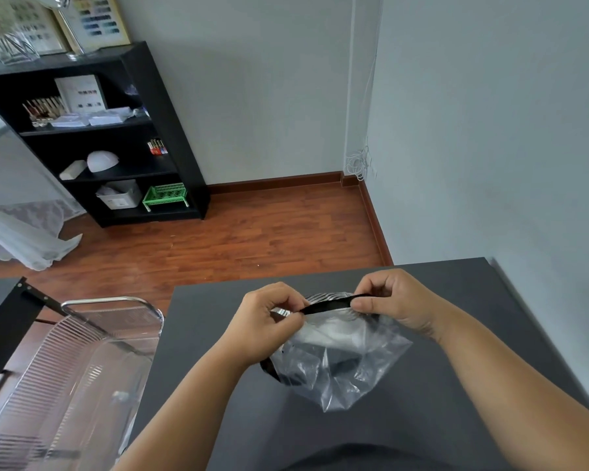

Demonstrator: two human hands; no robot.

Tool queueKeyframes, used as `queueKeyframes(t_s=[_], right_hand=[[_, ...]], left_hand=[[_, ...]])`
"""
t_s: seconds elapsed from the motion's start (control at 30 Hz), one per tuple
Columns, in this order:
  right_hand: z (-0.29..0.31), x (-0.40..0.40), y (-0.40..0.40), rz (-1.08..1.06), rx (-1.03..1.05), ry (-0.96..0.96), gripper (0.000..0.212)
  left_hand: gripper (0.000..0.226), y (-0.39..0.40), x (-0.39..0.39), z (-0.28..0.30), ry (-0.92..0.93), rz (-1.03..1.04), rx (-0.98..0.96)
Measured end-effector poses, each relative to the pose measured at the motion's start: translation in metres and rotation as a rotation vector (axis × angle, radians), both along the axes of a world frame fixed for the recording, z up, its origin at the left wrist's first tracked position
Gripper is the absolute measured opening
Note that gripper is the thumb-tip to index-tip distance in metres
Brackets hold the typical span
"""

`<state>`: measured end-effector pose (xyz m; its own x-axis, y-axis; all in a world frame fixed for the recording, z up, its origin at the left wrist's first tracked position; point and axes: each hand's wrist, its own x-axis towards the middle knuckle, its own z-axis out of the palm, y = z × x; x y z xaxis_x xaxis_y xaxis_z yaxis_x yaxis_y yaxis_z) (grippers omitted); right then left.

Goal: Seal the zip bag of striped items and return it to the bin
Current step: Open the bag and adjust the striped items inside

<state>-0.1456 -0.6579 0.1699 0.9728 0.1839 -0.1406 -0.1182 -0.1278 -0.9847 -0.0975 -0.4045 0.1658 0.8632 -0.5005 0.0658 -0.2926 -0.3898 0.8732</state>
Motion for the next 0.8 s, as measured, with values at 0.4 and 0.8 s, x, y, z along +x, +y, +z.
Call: queueKeyframes(t_s=[0.4, 0.8], right_hand=[[0.004, 0.006, 0.015, 0.031, -0.094, 0.055, 0.017], [0.017, 0.006, 0.027, -0.126, -0.678, -0.549, 0.006]], left_hand=[[0.009, -0.019, -0.011, -0.002, -0.449, 0.234, 0.102], [0.010, -0.023, -0.008, 0.006, -0.413, 0.082, 0.100]])
